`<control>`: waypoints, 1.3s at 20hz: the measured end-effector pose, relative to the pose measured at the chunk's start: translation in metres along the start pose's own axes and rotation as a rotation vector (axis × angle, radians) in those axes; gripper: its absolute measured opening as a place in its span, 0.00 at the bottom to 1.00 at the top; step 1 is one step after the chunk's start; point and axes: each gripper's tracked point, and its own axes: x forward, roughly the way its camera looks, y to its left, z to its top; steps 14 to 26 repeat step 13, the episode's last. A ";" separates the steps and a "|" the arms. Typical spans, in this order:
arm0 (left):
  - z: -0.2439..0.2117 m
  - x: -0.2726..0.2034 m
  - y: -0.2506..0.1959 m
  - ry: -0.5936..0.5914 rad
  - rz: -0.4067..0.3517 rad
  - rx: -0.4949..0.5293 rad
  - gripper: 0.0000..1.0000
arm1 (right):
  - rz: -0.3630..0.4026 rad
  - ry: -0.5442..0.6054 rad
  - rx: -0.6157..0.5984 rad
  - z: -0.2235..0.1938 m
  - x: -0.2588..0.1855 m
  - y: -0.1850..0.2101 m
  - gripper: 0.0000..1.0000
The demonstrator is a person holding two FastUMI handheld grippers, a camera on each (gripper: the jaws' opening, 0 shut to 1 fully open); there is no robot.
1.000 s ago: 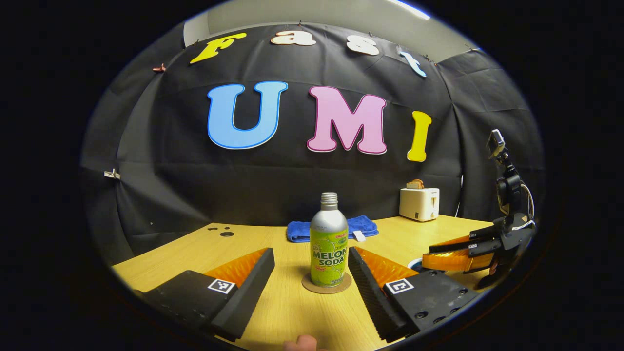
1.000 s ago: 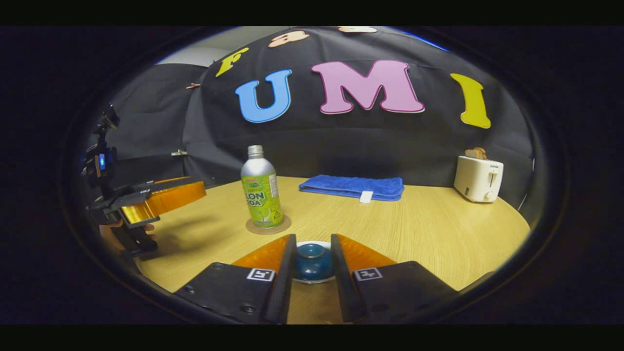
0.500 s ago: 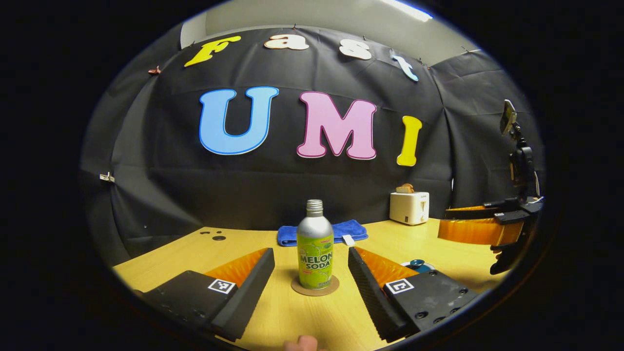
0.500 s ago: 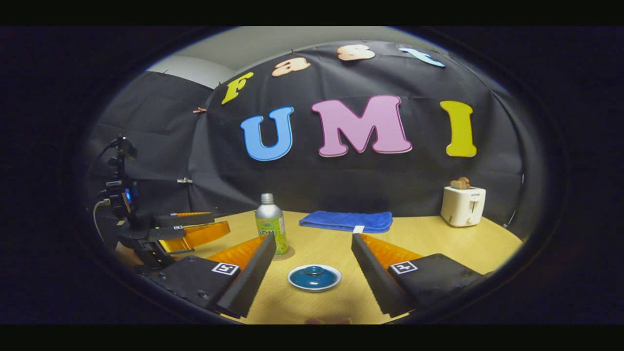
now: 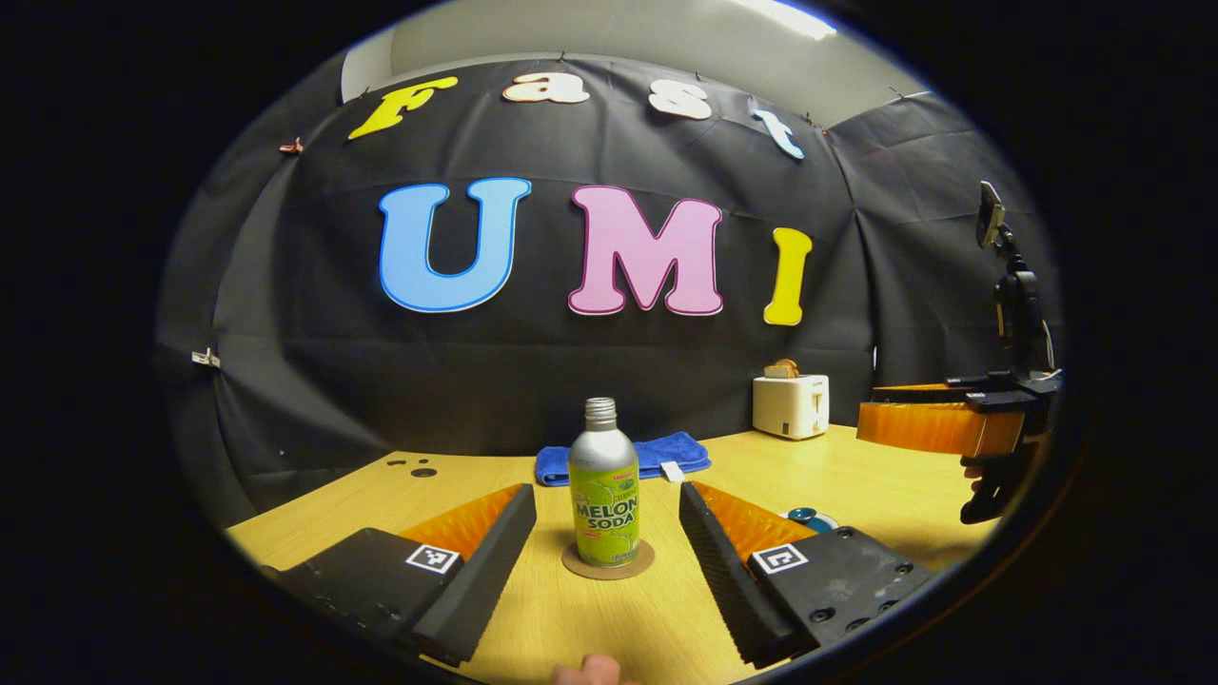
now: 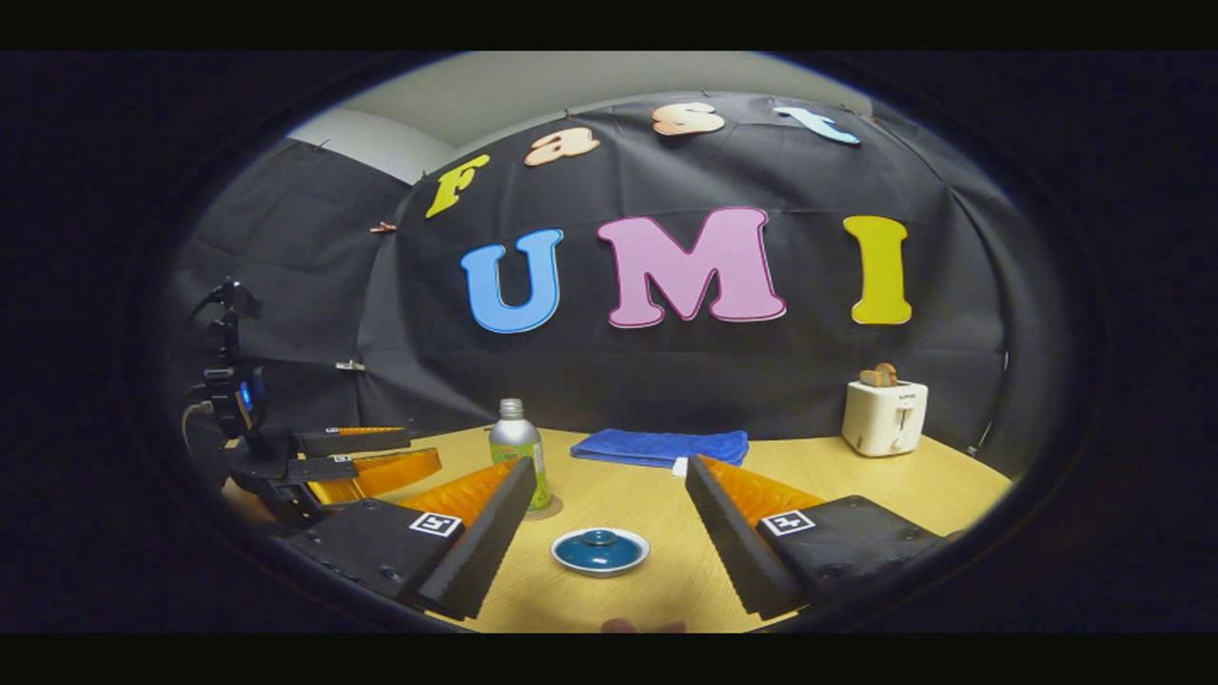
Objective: Open the teacup lid with one hand, grasp the water bottle and pour water into the teacup with the other hand; after pouring, place the water bottle on the coaster and then close the teacup lid.
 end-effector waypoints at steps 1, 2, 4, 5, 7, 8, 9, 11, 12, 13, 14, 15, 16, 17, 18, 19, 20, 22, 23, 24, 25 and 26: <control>-0.001 0.000 0.000 -0.001 0.001 0.001 0.96 | -0.003 0.000 -0.003 0.001 0.000 -0.001 0.98; 0.000 -0.001 0.001 0.000 0.002 0.000 0.96 | -0.003 -0.004 0.000 0.002 0.000 -0.001 0.98; 0.000 0.000 0.000 -0.002 0.002 -0.006 0.96 | 0.001 0.001 0.001 0.000 0.000 0.001 0.98; -0.001 0.001 -0.001 -0.003 0.003 -0.008 0.96 | -0.002 0.003 -0.001 0.000 0.000 -0.001 0.98; -0.001 0.000 -0.001 -0.002 0.000 -0.006 0.96 | -0.006 0.003 0.002 0.000 0.000 -0.002 0.98; -0.002 0.000 -0.001 -0.002 0.000 -0.005 0.96 | -0.004 0.003 0.005 0.000 0.000 -0.001 0.98; -0.001 0.000 -0.001 -0.002 -0.002 -0.006 0.96 | -0.004 0.007 0.005 -0.001 0.000 -0.001 0.98; -0.002 0.000 -0.001 -0.002 -0.001 -0.006 0.96 | -0.003 0.008 0.003 -0.002 -0.001 -0.001 0.98; -0.002 0.000 -0.001 -0.002 0.000 -0.005 0.96 | -0.001 0.006 0.002 -0.002 -0.001 0.000 0.98; -0.001 -0.001 -0.001 -0.004 0.001 -0.004 0.99 | 0.002 0.003 0.001 0.000 -0.001 0.001 0.98; -0.001 -0.001 -0.001 -0.004 0.001 -0.004 0.99 | 0.002 0.003 0.001 0.000 -0.001 0.001 0.98; -0.001 -0.001 -0.001 -0.004 0.001 -0.004 0.99 | 0.002 0.003 0.001 0.000 -0.001 0.001 0.98; -0.001 -0.001 -0.001 -0.004 0.001 -0.004 0.99 | 0.002 0.003 0.001 0.000 -0.001 0.001 0.98; -0.001 -0.001 -0.001 -0.004 0.001 -0.004 0.99 | 0.002 0.003 0.001 0.000 -0.001 0.001 0.98; -0.001 -0.001 -0.001 -0.004 0.001 -0.004 0.99 | 0.002 0.003 0.001 0.000 -0.001 0.001 0.98; -0.001 -0.001 -0.001 -0.004 0.001 -0.004 0.99 | 0.002 0.003 0.001 0.000 -0.001 0.001 0.98; -0.001 -0.001 -0.001 -0.004 0.001 -0.004 0.99 | 0.002 0.003 0.001 0.000 -0.001 0.001 0.98; -0.001 -0.001 -0.001 -0.004 0.001 -0.004 0.99 | 0.002 0.003 0.001 0.000 -0.001 0.001 0.98; -0.001 -0.001 -0.001 -0.004 0.001 -0.004 0.99 | 0.002 0.003 0.001 0.000 -0.001 0.001 0.98; -0.001 -0.001 -0.001 -0.004 0.001 -0.004 0.99 | 0.002 0.003 0.001 0.000 -0.001 0.001 0.98; -0.001 -0.001 -0.001 -0.004 0.001 -0.004 0.99 | 0.002 0.003 0.001 0.000 -0.001 0.001 0.98; -0.001 -0.001 -0.001 -0.004 0.001 -0.004 0.99 | 0.002 0.003 0.001 0.000 -0.001 0.001 0.98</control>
